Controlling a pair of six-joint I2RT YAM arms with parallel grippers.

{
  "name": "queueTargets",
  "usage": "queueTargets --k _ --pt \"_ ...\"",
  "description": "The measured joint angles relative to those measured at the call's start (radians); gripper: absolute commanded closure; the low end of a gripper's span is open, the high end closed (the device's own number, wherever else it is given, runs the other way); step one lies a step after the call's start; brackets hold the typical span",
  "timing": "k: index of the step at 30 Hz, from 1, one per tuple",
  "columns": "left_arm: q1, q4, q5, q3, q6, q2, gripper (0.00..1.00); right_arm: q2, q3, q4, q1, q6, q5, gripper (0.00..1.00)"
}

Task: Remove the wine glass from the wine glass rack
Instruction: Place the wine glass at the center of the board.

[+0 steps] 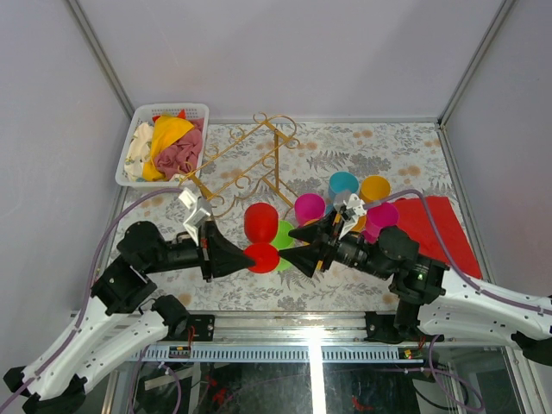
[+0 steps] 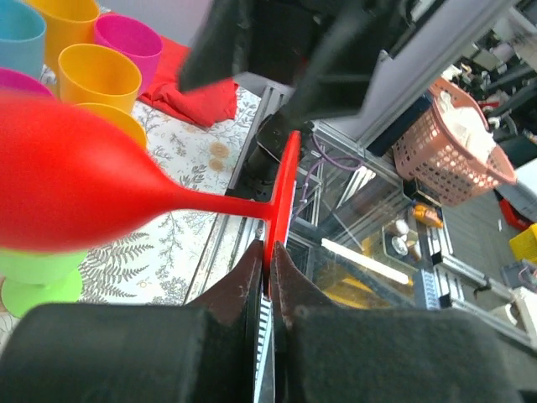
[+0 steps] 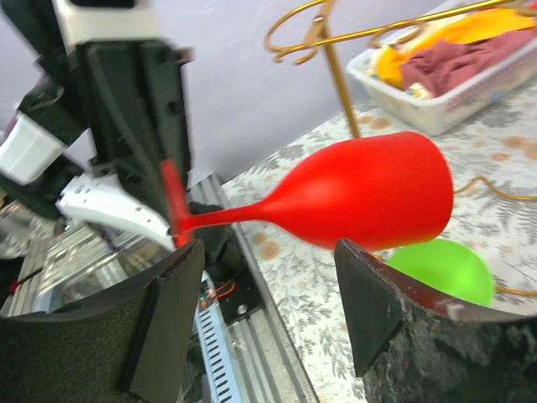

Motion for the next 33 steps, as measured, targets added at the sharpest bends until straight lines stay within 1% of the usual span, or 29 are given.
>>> queueTargets --k 2,6,10,14,18,20,22,25,27,29,33 --pt "0.0 -0.006 0.026 -0.019 0.045 -0.039 1.0 -0.016 0.0 -0.017 0.002 -0.001 0.056 0.26" --pt "0.0 -0.01 0.116 -0.045 0.162 -0.113 1.0 -0.019 0.007 -0.072 0.002 0.004 0.24 0.25" --pt "0.0 -0.011 0.186 -0.067 0.26 -0.151 1.0 0.0 0.015 -0.133 0.002 0.016 0.386 0.24" --pt "0.0 -0.023 0.24 -0.079 0.332 -0.151 1.0 0.001 0.015 -0.158 0.002 0.022 0.465 0.21" --pt "0.0 -0.067 0.27 -0.079 0.404 -0.134 1.0 -0.005 0.024 -0.195 -0.008 0.063 0.495 0.19" --pt "0.0 -0.096 0.278 -0.079 0.455 -0.126 1.0 0.006 0.058 -0.262 -0.056 0.097 0.46 0.19" --pt "0.0 -0.133 0.291 -0.081 0.526 -0.12 1.0 0.029 0.104 -0.318 -0.169 0.138 0.363 0.2" --pt "0.0 -0.159 0.31 -0.092 0.604 -0.12 1.0 0.029 0.1 -0.314 -0.37 0.21 0.176 0.2" --pt "0.0 -0.176 0.322 -0.1 0.649 -0.12 1.0 0.015 0.056 -0.261 -0.481 0.266 0.013 0.2" --pt "0.0 -0.19 0.338 -0.102 0.695 -0.12 1.0 0.007 0.012 -0.204 -0.526 0.316 -0.129 0.2" --pt "0.0 -0.198 0.371 -0.102 0.759 -0.122 1.0 0.025 -0.022 -0.071 -0.534 0.388 -0.372 0.2"
